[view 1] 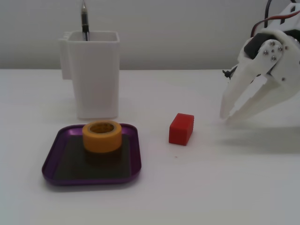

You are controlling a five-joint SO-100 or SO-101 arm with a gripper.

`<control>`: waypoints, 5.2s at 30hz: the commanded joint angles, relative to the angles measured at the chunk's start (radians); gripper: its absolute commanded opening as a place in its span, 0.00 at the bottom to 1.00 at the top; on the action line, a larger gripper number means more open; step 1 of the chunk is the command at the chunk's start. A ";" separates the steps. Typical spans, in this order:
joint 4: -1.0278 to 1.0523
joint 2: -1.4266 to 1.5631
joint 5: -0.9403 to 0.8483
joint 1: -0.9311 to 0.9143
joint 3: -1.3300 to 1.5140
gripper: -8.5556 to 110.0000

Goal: Pick up the red cube and place it in the box.

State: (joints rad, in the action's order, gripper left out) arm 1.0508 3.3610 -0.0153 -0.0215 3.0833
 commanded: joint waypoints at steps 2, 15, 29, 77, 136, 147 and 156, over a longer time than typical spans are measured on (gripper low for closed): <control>-0.005 0.084 0.002 0.012 0.011 0.07; -0.012 0.084 -0.003 0.012 0.011 0.07; -0.103 0.057 0.002 0.000 -0.183 0.07; 0.002 -1.763 0.380 -0.095 -1.227 0.26; -0.132 -2.180 -0.006 0.147 -1.930 0.07; -0.130 -2.180 -0.005 0.147 -1.921 0.09; -0.057 -2.180 -0.005 0.146 -1.921 0.16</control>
State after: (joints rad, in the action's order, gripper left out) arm 0.9741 1.1674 -0.0245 0.1227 1.1980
